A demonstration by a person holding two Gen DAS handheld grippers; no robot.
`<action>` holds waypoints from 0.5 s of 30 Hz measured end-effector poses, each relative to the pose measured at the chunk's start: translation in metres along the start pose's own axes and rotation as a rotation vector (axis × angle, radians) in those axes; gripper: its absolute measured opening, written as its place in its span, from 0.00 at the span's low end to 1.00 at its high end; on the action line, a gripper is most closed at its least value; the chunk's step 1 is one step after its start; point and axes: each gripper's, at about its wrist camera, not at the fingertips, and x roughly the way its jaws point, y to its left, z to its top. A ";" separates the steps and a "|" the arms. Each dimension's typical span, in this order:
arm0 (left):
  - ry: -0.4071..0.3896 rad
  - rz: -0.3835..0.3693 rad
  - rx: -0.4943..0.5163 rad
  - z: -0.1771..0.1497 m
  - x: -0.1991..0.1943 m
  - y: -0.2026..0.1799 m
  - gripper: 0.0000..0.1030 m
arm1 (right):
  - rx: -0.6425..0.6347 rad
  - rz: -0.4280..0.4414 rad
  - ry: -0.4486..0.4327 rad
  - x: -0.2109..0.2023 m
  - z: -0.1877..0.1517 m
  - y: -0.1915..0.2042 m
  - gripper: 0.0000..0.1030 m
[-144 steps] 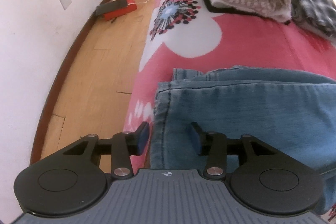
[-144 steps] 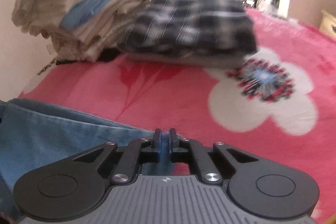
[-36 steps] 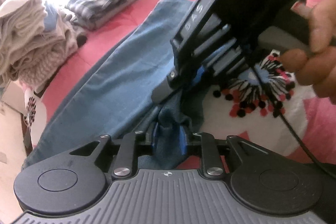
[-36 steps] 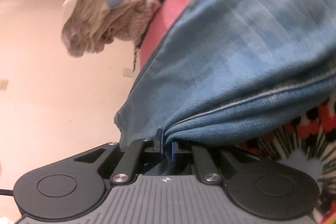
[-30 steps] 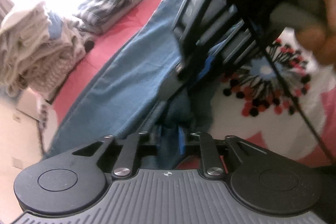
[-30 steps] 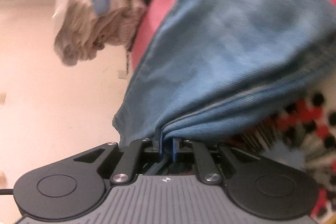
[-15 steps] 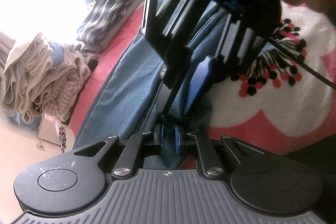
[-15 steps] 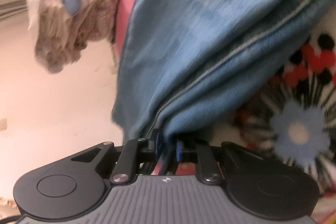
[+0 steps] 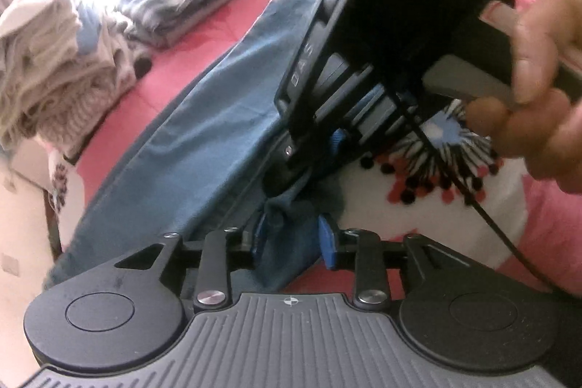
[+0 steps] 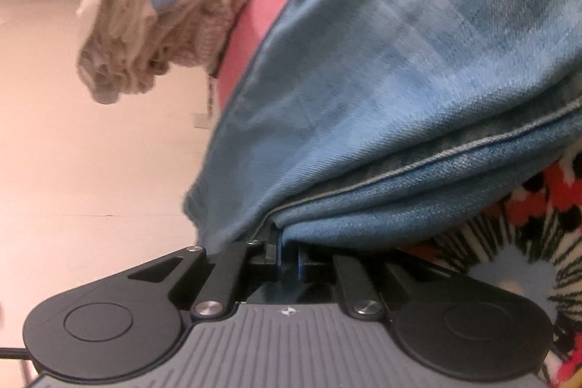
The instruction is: Fold clothes
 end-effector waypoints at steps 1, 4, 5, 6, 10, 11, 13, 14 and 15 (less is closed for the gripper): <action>-0.001 0.014 -0.004 0.000 0.003 -0.001 0.30 | 0.000 0.018 -0.003 -0.002 0.001 -0.001 0.07; -0.006 0.050 -0.018 0.001 0.010 -0.001 0.30 | 0.028 0.068 -0.007 -0.013 0.006 -0.007 0.07; -0.008 0.072 -0.016 0.001 0.011 -0.001 0.29 | 0.034 0.069 -0.002 -0.018 0.006 -0.009 0.06; -0.011 0.096 -0.011 0.000 0.011 -0.002 0.27 | 0.041 0.069 0.004 -0.022 0.007 -0.011 0.07; -0.010 0.165 0.030 -0.005 0.011 -0.005 0.19 | 0.060 0.068 0.055 -0.034 0.007 -0.007 0.09; -0.009 0.179 0.053 -0.007 0.011 -0.007 0.18 | 0.054 0.073 0.072 -0.032 0.006 -0.005 0.09; -0.013 0.204 0.097 -0.010 0.012 -0.013 0.17 | 0.036 0.082 0.106 -0.027 0.004 0.001 0.08; -0.011 0.215 0.114 -0.011 0.012 -0.015 0.16 | 0.016 0.057 0.116 -0.018 0.004 0.005 0.08; -0.007 0.222 0.122 -0.012 0.013 -0.017 0.16 | -0.004 0.017 0.110 -0.010 0.007 0.007 0.08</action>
